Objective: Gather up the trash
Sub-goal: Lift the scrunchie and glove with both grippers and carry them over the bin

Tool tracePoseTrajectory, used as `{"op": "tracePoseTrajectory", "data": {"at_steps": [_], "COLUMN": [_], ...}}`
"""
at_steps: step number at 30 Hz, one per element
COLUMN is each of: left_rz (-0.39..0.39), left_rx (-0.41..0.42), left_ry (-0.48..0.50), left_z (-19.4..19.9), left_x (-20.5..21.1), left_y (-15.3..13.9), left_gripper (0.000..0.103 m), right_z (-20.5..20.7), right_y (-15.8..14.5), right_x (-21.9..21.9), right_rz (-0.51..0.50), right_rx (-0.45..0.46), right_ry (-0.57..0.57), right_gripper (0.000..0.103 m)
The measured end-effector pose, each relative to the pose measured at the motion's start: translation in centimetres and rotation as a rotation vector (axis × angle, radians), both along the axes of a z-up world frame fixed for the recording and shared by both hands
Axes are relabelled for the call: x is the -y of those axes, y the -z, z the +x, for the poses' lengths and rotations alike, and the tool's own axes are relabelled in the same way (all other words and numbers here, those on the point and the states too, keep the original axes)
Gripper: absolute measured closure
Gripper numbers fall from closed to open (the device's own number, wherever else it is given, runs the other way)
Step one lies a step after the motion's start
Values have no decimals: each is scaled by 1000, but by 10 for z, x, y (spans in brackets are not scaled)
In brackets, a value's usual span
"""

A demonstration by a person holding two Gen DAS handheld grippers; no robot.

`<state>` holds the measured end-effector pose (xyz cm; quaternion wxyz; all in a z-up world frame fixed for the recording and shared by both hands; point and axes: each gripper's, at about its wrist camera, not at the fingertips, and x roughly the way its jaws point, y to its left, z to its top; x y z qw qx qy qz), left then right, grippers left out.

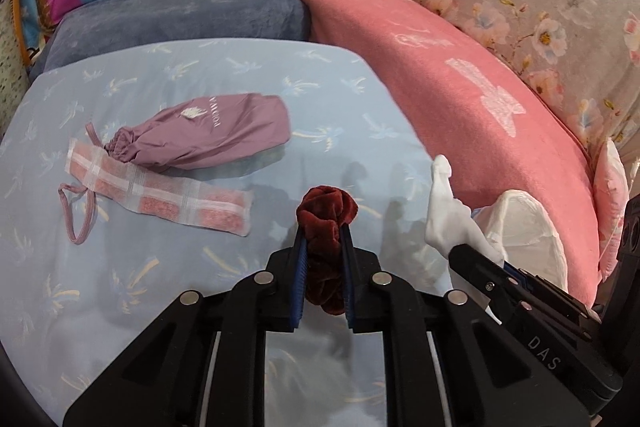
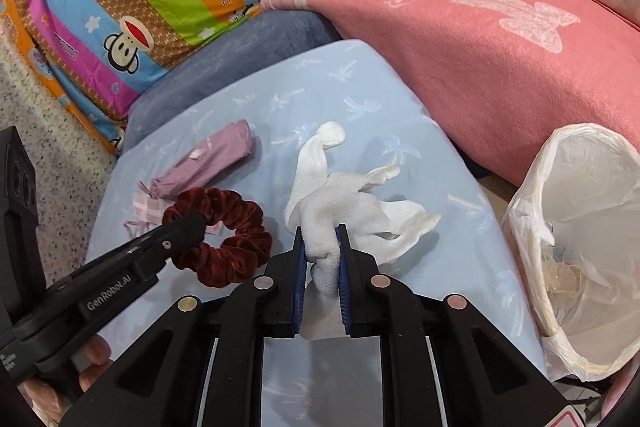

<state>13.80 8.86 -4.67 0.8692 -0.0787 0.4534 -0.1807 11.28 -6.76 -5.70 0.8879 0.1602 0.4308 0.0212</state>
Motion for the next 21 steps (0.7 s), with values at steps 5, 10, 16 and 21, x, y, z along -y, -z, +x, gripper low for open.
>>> {"op": "tracePoseTrajectory", "data": {"at_steps": [5, 10, 16, 21], "left_rz": [-8, -13, -9, -4], "left_rx": [51, 89, 127, 159], "left_ry": [38, 71, 117, 158], "left_z": [-12, -22, -34, -47], "left_x": [16, 34, 54, 73], "left_y": [-20, -34, -47, -57], "left_gripper": [88, 88, 88, 88], "right_z": [-17, -34, -55, -70], "right_y": [-25, -48, -66, -74], "right_x": [6, 20, 44, 65], "right_rz": [3, 3, 5, 14], "right_rx": [54, 101, 140, 165], "right_ry": [12, 32, 74, 114], "right_gripper": [90, 90, 90, 90]}}
